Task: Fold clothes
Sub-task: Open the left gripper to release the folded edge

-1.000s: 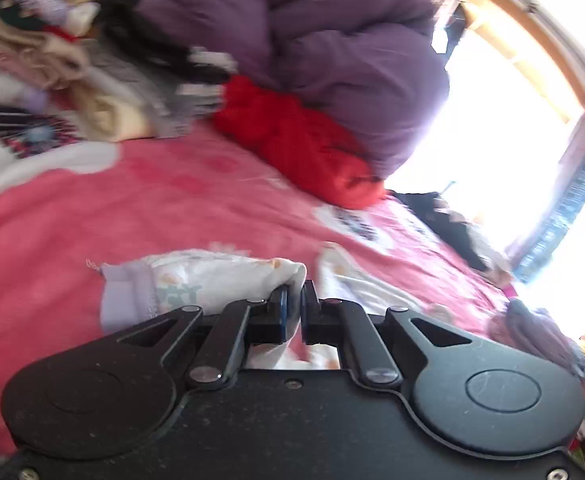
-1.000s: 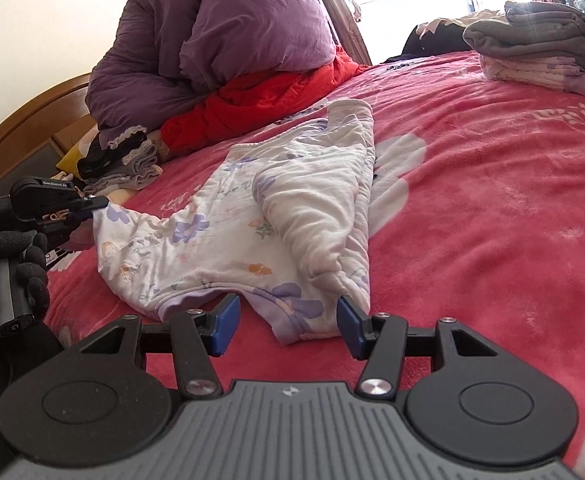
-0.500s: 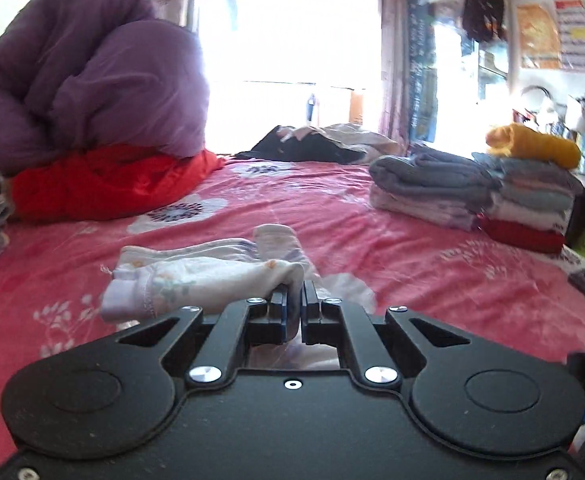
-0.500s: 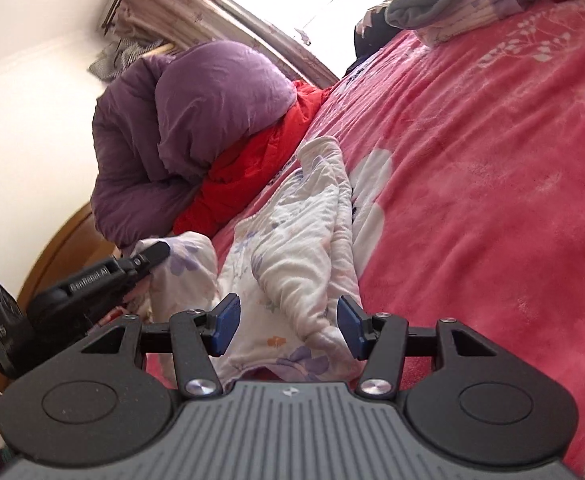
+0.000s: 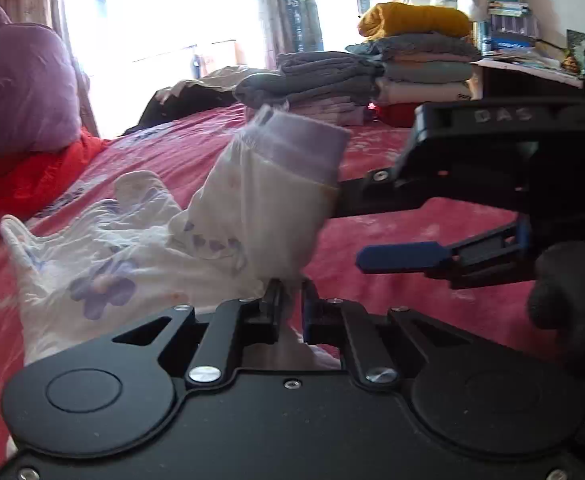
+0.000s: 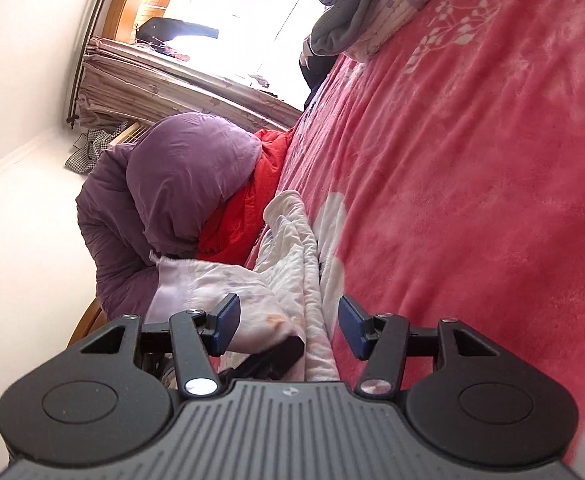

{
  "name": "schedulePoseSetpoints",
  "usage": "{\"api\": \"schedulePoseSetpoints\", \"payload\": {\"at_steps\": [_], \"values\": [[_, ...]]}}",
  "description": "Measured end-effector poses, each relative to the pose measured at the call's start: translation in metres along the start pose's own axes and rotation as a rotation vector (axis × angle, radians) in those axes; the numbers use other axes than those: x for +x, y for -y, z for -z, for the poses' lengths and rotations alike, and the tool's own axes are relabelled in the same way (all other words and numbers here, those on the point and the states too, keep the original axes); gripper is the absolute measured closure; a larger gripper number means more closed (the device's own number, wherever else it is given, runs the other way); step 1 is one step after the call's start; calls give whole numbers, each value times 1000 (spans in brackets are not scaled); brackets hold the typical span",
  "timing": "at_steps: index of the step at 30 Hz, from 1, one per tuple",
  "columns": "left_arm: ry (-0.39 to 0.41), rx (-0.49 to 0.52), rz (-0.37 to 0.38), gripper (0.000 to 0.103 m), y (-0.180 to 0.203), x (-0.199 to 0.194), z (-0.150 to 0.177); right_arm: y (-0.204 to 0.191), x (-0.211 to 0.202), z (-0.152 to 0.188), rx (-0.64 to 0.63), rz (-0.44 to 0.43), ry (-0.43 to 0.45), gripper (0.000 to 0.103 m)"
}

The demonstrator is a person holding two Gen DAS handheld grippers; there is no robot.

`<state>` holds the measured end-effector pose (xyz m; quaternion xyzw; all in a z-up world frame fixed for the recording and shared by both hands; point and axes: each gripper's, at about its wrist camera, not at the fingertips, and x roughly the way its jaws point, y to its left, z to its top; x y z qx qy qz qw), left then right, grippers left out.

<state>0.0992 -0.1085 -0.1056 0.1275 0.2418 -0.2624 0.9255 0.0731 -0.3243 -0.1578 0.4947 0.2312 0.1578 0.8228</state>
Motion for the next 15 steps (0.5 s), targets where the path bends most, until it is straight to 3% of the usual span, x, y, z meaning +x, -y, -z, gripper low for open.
{"api": "schedulePoseSetpoints", "payload": {"at_steps": [1,2,6,9,11,13,15], "values": [[-8,2,28,74,-1,-5,-2,-2,3,1,-15,8,-3,45],[-12,11,60,57,-1,-13,-4,-5,6,2,-38,15,-9,43],[26,-16,157,58,-25,-58,-15,-16,13,7,-119,51,-23,33],[111,-186,46,62,-78,-87,-25,-17,16,8,-107,46,-26,33],[130,-356,-71,66,-124,-98,-22,-18,17,8,-104,32,-16,28],[112,-518,-173,69,-164,-104,-10,-22,19,7,-126,40,-18,25],[65,-561,-223,71,-179,-107,1,-21,27,6,-149,83,-36,25]]}}
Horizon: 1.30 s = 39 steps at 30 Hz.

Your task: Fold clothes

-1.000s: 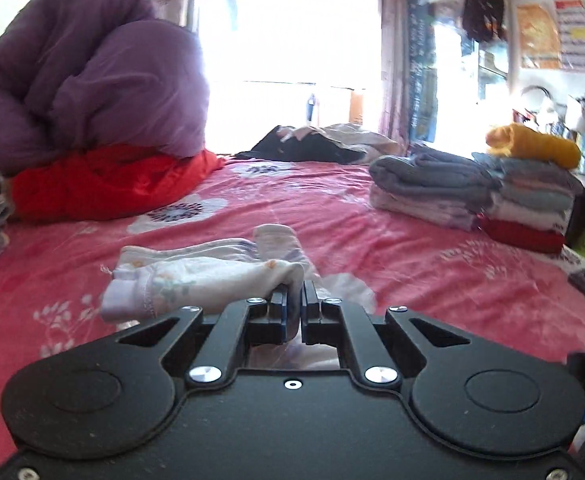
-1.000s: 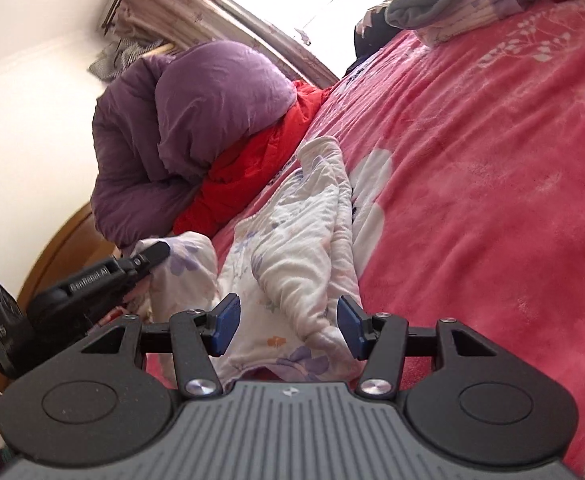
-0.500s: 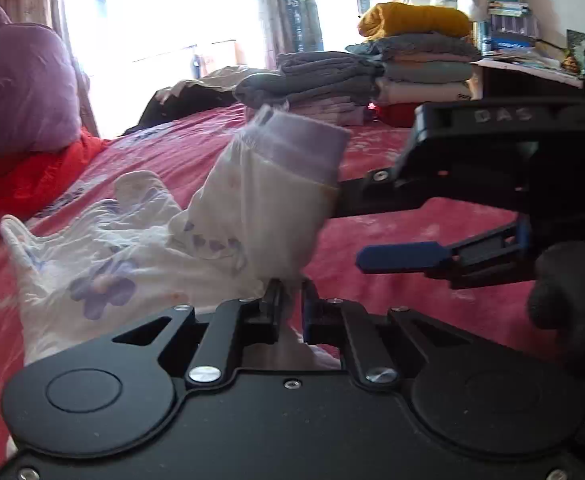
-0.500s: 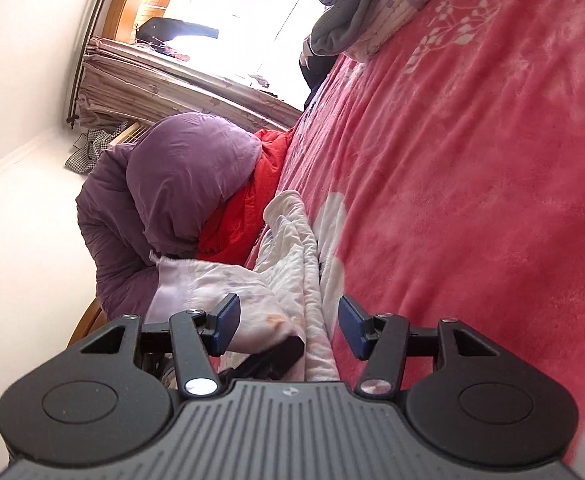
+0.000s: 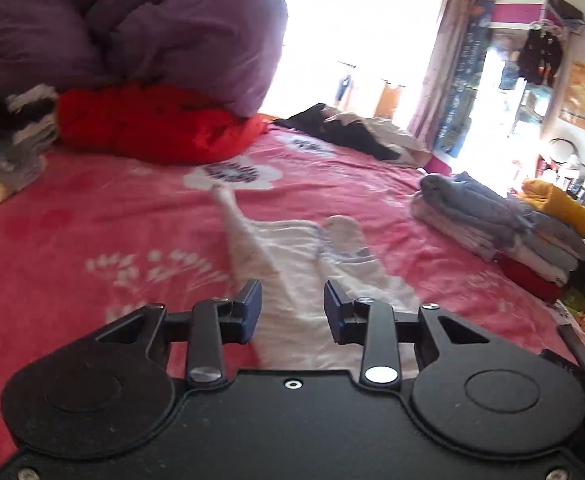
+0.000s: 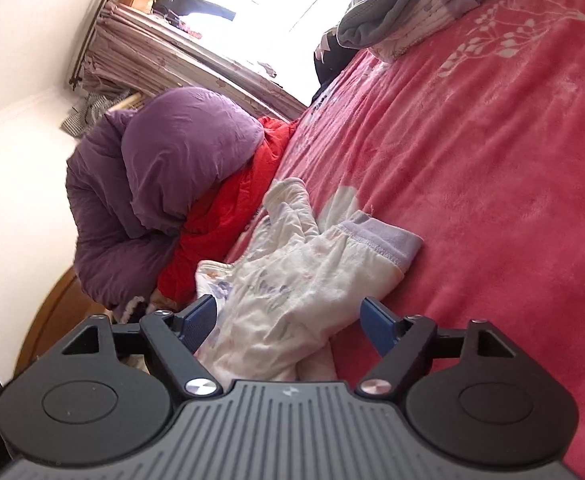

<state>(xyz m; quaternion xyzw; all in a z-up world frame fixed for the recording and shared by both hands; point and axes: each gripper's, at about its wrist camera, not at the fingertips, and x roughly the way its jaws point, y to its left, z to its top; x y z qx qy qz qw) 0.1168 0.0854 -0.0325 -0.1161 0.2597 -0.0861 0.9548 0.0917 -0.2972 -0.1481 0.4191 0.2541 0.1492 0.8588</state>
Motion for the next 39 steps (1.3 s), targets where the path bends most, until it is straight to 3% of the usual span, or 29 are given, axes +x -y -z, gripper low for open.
{"api": "schedulePoseSetpoints", "payload": {"at_steps": [2,7,9,11,13,16,20,24,27,29,31,35,39], "values": [[-41,51,-5,71,2,3,7,7,5,2,34,32,-13,25],[-126,165,118,73,25,15,26,22,4,2,181,-10,-6,26],[-200,235,149,75,32,27,41,24,7,2,204,-20,-5,26],[-301,346,90,75,38,49,66,23,13,3,198,-23,-17,26],[-304,399,76,75,40,51,78,21,18,3,185,-24,-28,26],[-289,296,157,75,28,40,63,20,24,2,169,-28,-24,26],[-202,92,142,75,-6,28,43,23,30,0,182,-36,-15,32],[-161,-15,92,75,-18,27,35,26,34,-3,220,-59,-6,36],[-163,-14,69,75,-14,34,39,25,37,-4,212,-75,-6,53],[-164,-5,59,75,-11,38,40,22,37,-5,180,-71,-7,77],[-134,7,42,75,-9,43,34,14,33,-7,129,-67,2,90],[-82,-12,-31,75,-17,67,10,-3,16,-16,74,-122,44,92],[-72,39,-61,80,-22,104,-9,-13,-1,-19,46,-153,45,92]]}}
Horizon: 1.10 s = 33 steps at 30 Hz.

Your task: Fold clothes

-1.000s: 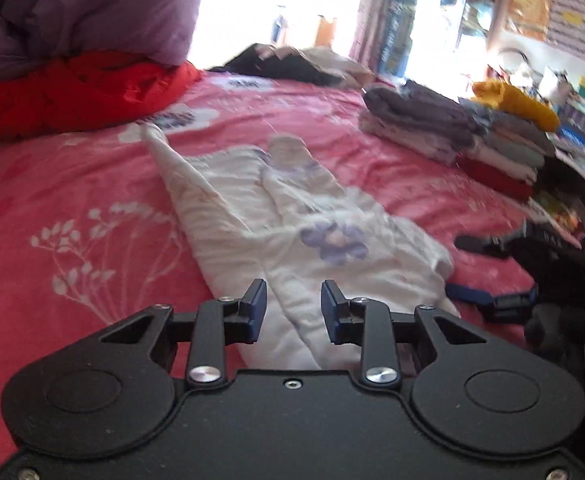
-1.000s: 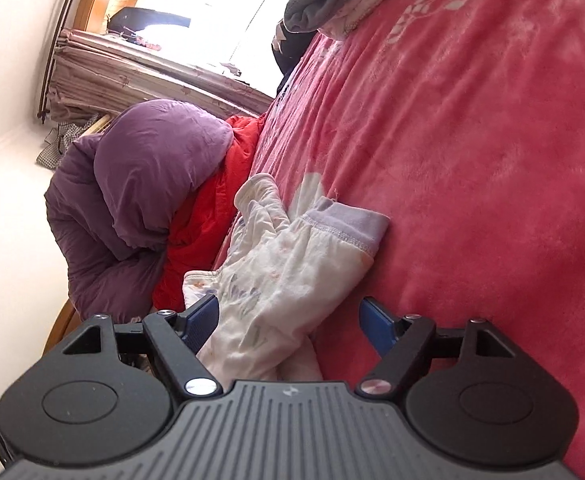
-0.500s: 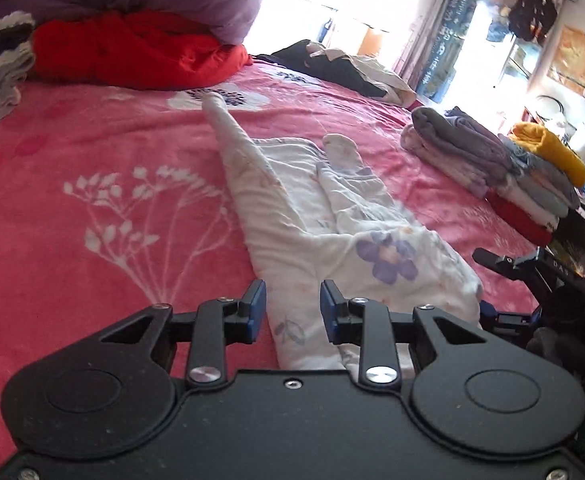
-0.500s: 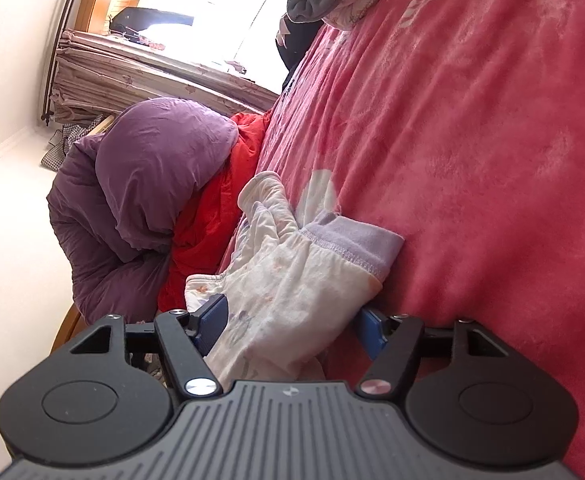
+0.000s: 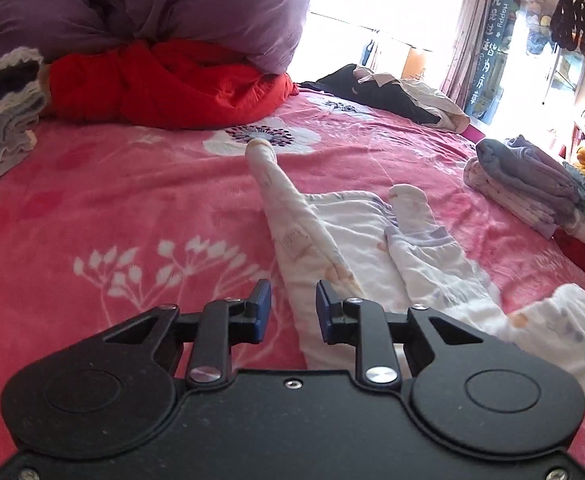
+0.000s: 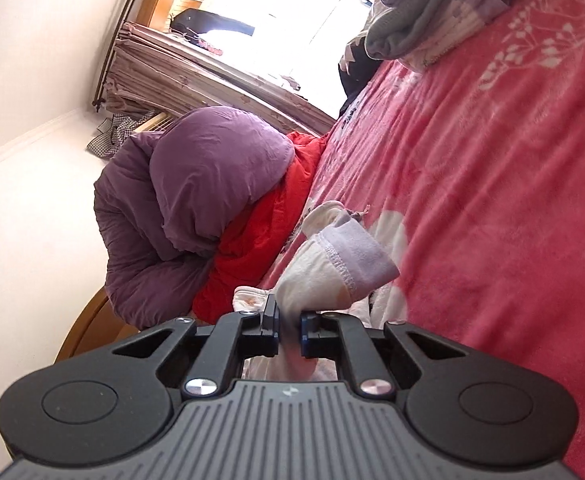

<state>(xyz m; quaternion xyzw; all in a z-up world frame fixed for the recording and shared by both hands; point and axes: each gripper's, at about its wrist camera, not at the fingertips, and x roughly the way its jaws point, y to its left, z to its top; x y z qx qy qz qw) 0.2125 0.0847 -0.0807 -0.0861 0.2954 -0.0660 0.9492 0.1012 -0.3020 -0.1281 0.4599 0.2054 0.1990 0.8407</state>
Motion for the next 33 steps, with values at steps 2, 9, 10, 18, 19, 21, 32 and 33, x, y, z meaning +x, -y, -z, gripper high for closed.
{"api": "schedulePoseSetpoints", "payload": {"at_steps": [2,9,10,18,19,21,32,33], "values": [[13,43,0,81,4,17,-8,-1,-5,2,-4,2,-24,92],[23,230,32,81,13,72,-23,3,-10,11,4,55,-54,92],[20,274,39,81,15,80,-24,5,-9,11,6,64,-58,92],[25,321,144,81,0,111,-50,17,-3,25,38,138,-92,92],[27,283,168,81,-4,112,-55,18,-2,26,37,146,-95,92],[44,211,210,81,-21,106,-65,21,-1,29,44,162,-99,92],[37,121,247,86,-47,93,-74,6,-20,29,-6,108,-39,92],[29,148,254,86,-39,94,-72,2,-24,29,-23,94,-31,92]]}}
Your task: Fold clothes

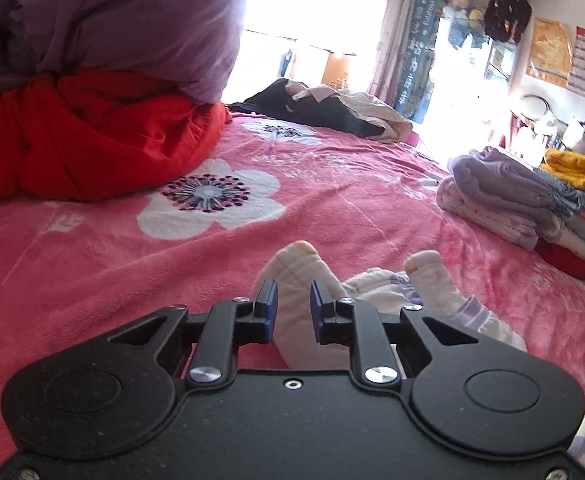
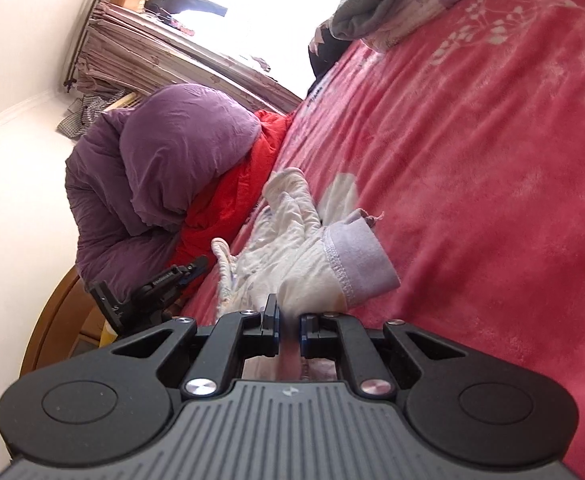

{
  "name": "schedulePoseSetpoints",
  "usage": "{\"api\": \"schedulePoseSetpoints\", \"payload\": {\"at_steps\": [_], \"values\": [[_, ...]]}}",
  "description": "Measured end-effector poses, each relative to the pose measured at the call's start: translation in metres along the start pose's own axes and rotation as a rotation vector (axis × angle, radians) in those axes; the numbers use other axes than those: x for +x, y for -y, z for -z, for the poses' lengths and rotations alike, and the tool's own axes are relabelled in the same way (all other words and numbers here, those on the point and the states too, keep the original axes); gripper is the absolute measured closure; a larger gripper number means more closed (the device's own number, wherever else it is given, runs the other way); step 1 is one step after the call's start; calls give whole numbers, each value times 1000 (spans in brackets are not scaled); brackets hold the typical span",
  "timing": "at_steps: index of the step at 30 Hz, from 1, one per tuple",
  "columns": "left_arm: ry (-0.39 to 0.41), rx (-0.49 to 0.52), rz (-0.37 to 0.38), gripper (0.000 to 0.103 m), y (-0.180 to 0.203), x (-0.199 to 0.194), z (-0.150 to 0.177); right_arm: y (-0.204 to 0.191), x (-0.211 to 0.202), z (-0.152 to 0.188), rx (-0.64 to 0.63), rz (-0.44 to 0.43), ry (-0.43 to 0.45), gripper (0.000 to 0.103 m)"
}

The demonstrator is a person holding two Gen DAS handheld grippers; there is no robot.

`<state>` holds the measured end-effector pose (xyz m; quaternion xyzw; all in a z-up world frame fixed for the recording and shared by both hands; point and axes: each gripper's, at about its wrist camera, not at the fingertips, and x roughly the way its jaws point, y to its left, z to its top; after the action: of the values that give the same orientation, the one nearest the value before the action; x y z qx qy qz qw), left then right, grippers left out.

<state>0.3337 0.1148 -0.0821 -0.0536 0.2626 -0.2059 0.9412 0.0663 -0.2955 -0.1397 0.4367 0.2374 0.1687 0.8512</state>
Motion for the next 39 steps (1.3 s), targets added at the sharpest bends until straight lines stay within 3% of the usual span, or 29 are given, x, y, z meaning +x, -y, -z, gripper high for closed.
{"api": "schedulePoseSetpoints", "payload": {"at_steps": [5,8,13,15,19,23,27,32,39], "values": [[-46,37,34,86,15,19,9,-3,-7,1,-14,-7,-9,92],[-120,93,20,86,28,36,18,2,-6,1,12,15,-15,92],[-142,99,52,86,29,45,23,4,-3,3,16,30,-23,92],[-131,80,65,86,25,39,19,6,0,3,16,51,-37,92],[-19,-28,85,86,6,9,3,18,5,9,74,84,-67,92],[46,-146,37,86,-16,2,-4,19,6,11,72,90,-67,92],[-30,-77,8,86,-3,33,2,21,9,13,84,97,-72,92],[-139,128,-10,87,29,64,14,23,10,13,91,101,-72,92],[-126,196,-72,86,40,58,19,25,13,14,97,108,-78,92]]}}
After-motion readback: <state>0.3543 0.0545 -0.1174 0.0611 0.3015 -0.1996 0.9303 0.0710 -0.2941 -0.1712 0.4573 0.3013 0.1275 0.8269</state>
